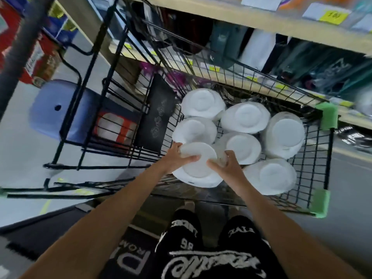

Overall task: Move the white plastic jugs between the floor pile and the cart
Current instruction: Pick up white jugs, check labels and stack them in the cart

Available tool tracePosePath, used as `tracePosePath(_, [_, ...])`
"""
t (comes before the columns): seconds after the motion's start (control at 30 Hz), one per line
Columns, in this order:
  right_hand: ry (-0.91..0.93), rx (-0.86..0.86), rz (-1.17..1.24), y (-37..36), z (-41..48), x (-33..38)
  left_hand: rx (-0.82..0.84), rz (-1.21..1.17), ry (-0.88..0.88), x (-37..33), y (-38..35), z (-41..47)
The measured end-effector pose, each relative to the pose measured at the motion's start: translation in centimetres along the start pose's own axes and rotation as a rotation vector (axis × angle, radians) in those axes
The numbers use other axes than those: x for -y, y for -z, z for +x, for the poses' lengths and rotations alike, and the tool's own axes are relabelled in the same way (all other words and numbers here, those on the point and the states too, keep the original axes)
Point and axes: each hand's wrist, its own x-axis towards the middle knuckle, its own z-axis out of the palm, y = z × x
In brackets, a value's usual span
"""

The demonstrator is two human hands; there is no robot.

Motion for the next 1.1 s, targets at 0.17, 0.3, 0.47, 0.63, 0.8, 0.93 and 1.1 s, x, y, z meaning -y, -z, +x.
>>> tracePosePath(0.17, [-0.073, -0.054, 0.016, -1.9, 1.3, -0.1, 0.0, 0.095, -0.009, 1.0, 0.7, 3.0])
tracePosePath(0.3, [-0.101, -0.032, -0.055, -3.4, 2.6, -1.1, 0.011, 0.155, 0.043, 2.5, 1.1, 5.0])
tracePosePath(0.47, [-0.11, -0.074, -0.191, -4.9, 4.8, -2.6, 0.103, 0.14, 0.066, 3.6, 0.5, 6.3])
tracePosePath(0.63, [-0.152, -0.118, -0.267, -5.3, 6.4, -3.4, 0.15, 0.105, 0.125, 2.7, -1.0, 6.9])
tracePosePath(0.8, [-0.22, -0.098, -0.285, -4.9, 7.0, -4.0, 0.19, 0.217, 0.083, 3.3, -0.1, 7.1])
tracePosePath(0.93, [-0.273, -0.071, -0.252, -5.6, 7.4, -4.0, 0.156, 0.306, 0.012, 3.5, -0.3, 7.6])
tracePosePath(1.1, [-0.23, -0.115, -0.438, -6.6, 7.6, -4.1, 0.204, 0.372, -0.045, 3.8, 0.2, 8.0])
